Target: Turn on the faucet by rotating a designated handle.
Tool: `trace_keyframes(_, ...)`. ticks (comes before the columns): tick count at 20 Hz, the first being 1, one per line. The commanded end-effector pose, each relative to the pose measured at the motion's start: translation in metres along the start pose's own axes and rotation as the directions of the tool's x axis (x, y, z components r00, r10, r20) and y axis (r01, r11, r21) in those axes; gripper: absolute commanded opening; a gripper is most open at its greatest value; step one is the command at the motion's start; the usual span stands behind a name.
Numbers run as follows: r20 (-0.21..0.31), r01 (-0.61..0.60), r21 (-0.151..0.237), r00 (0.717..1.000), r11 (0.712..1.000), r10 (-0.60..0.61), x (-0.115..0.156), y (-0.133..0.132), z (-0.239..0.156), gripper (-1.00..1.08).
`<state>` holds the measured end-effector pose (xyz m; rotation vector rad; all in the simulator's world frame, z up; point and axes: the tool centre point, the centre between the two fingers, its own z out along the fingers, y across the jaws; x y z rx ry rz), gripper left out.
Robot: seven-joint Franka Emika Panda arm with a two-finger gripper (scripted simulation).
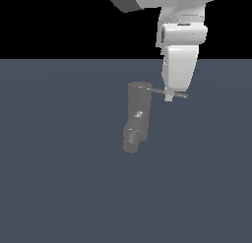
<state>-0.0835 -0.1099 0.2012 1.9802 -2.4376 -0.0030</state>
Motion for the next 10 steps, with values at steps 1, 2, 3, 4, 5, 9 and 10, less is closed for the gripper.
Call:
trace_keyframes(1, -0.001, -0.016, 0.003, 1.0, 1.0, 0.016, 0.016, -0.009, 0.0, -1.0)
trace_keyframes(2, -0.001, -0.017, 0.003, 1.0, 1.0, 0.017, 0.019, -0.012, 0.0, -1.0)
trace_keyframes(3, -0.001, -0.018, 0.003, 1.0, 1.0, 0.018, 0.022, -0.015, 0.0, -1.0)
trace_keyframes(4, -0.001, -0.019, 0.002, 1.0, 1.0, 0.019, 0.026, -0.017, 0.0, -1.0)
trace_keyframes(5, -0.001, -0.02, 0.002, 1.0, 1.0, 0.02, 0.029, -0.02, 0.0, -1.0)
trace_keyframes(9, 0.0, -0.024, 0.002, 1.0, 1.0, 0.024, 0.042, -0.032, 0.0, -1.0)
trace_keyframes(10, 0.0, -0.024, 0.002, 1.0, 1.0, 0.024, 0.042, -0.032, 0.0, -1.0)
